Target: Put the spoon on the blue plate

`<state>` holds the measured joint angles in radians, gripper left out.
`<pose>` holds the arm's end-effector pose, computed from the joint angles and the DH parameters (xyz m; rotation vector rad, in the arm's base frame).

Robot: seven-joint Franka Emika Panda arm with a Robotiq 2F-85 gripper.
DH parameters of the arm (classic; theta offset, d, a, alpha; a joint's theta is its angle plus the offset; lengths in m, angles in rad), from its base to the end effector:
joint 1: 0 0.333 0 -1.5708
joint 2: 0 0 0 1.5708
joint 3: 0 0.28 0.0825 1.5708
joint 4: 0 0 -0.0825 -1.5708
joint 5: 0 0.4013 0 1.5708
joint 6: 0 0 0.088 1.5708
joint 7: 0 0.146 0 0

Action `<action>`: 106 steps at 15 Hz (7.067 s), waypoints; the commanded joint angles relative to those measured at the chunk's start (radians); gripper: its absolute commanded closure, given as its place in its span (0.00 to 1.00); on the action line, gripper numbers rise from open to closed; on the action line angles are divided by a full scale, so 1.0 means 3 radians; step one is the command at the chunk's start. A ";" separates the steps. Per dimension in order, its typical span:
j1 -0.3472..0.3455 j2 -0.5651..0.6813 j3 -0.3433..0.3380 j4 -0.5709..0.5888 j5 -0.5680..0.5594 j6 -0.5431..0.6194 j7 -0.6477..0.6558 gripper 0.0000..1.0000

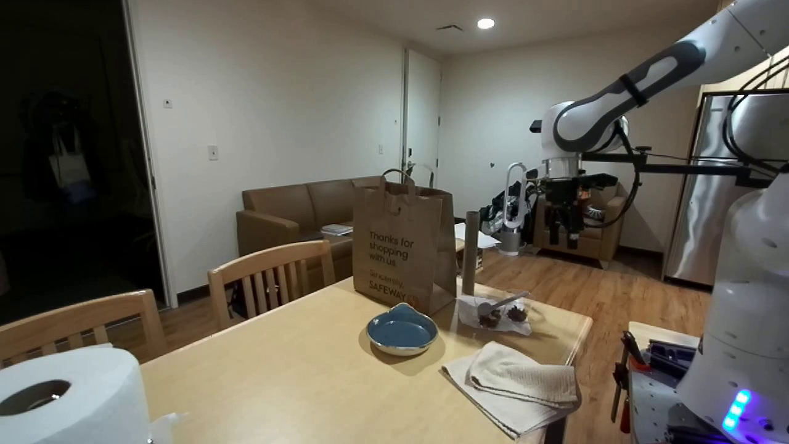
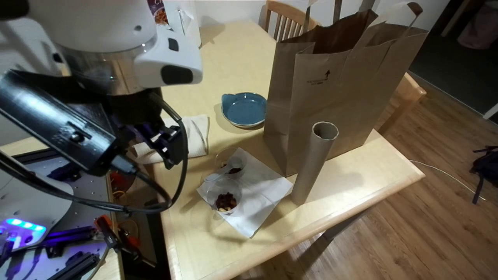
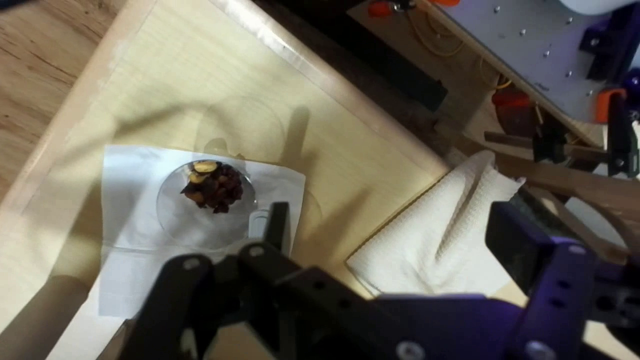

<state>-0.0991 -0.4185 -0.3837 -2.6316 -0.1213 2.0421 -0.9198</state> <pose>0.3526 -0.1742 0.2779 -2.8650 -0.8054 0.1750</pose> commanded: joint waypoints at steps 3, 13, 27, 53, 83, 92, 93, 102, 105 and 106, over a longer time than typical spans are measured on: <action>-0.0100 0.0167 0.0134 0.0018 -0.0200 -0.0042 -0.0252 0.00; -0.0049 0.0228 0.0079 -0.0085 -0.0100 0.0330 -0.0793 0.00; 0.0027 0.0256 -0.0019 -0.0277 0.0080 0.1208 -0.2337 0.00; -0.0011 0.1043 0.0009 -0.0291 0.0215 0.2021 -0.5137 0.00; 0.1826 0.0830 -0.1253 -0.0489 0.0564 0.3125 -0.5614 0.00; 0.1891 0.0854 -0.1467 -0.0465 0.0643 0.3023 -0.5485 0.00; 0.1936 0.0792 -0.1497 -0.0489 0.0658 0.2947 -0.5559 0.00; 0.2994 0.0355 -0.2979 -0.0484 -0.0479 0.3058 -0.5593 0.00; 0.3010 0.0389 -0.3065 -0.0480 -0.0482 0.3071 -0.5593 0.00; 0.3067 0.0343 -0.3202 -0.0480 -0.0542 0.3130 -0.5593 0.00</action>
<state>0.8217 -0.3164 -1.3461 -2.7756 -0.2847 2.9816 -2.5976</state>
